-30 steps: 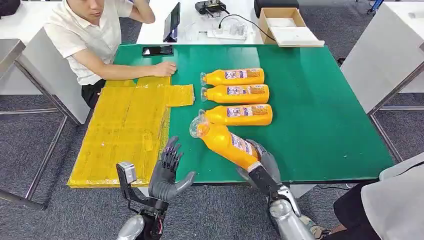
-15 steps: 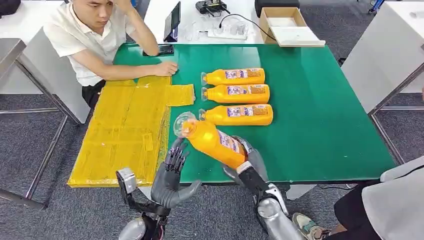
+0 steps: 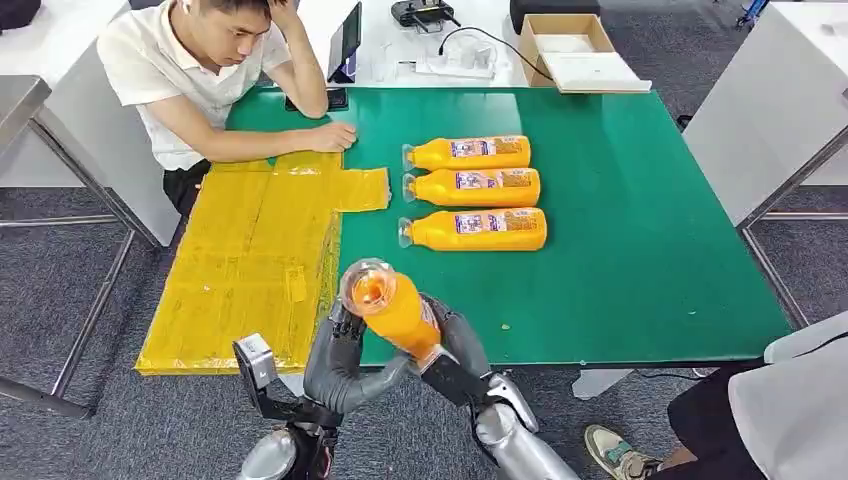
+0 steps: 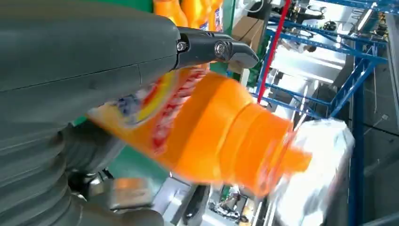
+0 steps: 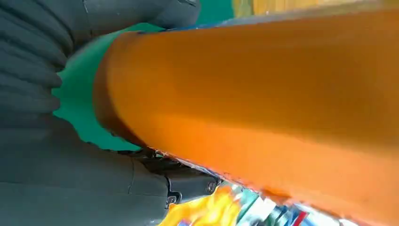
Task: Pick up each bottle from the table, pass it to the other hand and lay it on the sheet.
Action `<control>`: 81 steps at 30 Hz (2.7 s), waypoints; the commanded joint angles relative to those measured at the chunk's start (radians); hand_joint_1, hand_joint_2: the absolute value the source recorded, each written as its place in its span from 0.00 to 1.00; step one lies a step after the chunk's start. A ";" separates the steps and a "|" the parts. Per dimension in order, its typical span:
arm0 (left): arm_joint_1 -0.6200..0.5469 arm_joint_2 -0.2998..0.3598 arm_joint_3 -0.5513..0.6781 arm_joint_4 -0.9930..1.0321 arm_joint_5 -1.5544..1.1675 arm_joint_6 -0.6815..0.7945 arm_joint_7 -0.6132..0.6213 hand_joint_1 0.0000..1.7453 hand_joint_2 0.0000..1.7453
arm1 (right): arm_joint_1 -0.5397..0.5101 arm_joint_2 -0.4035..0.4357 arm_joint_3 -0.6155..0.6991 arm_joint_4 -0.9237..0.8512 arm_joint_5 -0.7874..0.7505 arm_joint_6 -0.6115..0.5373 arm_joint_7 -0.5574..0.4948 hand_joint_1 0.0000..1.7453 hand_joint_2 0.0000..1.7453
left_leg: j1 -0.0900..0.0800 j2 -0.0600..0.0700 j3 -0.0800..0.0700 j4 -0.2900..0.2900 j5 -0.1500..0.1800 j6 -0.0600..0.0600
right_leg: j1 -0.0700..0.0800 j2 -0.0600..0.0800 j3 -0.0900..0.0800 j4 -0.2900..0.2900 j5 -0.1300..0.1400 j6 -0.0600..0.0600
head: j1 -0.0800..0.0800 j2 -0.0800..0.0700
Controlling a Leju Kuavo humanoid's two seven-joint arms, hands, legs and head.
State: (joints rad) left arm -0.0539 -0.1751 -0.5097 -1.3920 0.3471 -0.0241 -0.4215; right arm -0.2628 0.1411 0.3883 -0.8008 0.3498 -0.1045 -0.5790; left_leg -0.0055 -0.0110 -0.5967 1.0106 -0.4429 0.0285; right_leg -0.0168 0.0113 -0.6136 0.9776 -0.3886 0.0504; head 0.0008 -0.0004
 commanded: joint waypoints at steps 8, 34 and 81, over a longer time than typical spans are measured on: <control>-0.085 -0.030 -0.027 0.091 0.063 -0.001 0.003 0.00 1.00 | 0.008 0.045 0.199 0.134 0.051 -0.060 -0.115 1.00 1.00 | 0.001 -0.001 0.003 -0.001 -0.001 -0.002 | 0.002 -0.002 0.003 -0.001 -0.001 -0.002 | 0.000 0.000; -0.107 0.037 -0.056 0.252 -0.021 0.003 0.204 1.00 1.00 | 0.044 -0.036 0.185 -0.115 0.079 -0.188 0.116 1.00 1.00 | 0.001 0.002 0.004 -0.001 -0.002 -0.002 | 0.001 0.001 0.004 -0.001 -0.001 -0.003 | 0.000 0.000; -0.191 0.181 0.097 0.077 -0.248 0.176 0.106 1.00 1.00 | 0.129 -0.021 0.065 -0.313 0.128 -0.594 -0.051 0.00 0.00 | 0.003 0.001 0.007 -0.001 -0.003 -0.003 | 0.003 -0.001 0.007 0.000 -0.003 -0.004 | 0.000 0.000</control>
State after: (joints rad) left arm -0.2207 -0.0797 -0.4772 -1.2791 0.1781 0.1537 -0.3029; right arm -0.1492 0.1190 0.5463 -1.0704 0.5005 -0.6310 -0.6081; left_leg -0.0050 -0.0124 -0.5980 1.0105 -0.4421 0.0288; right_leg -0.0166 0.0105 -0.6145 0.9782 -0.3883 0.0503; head 0.0008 0.0000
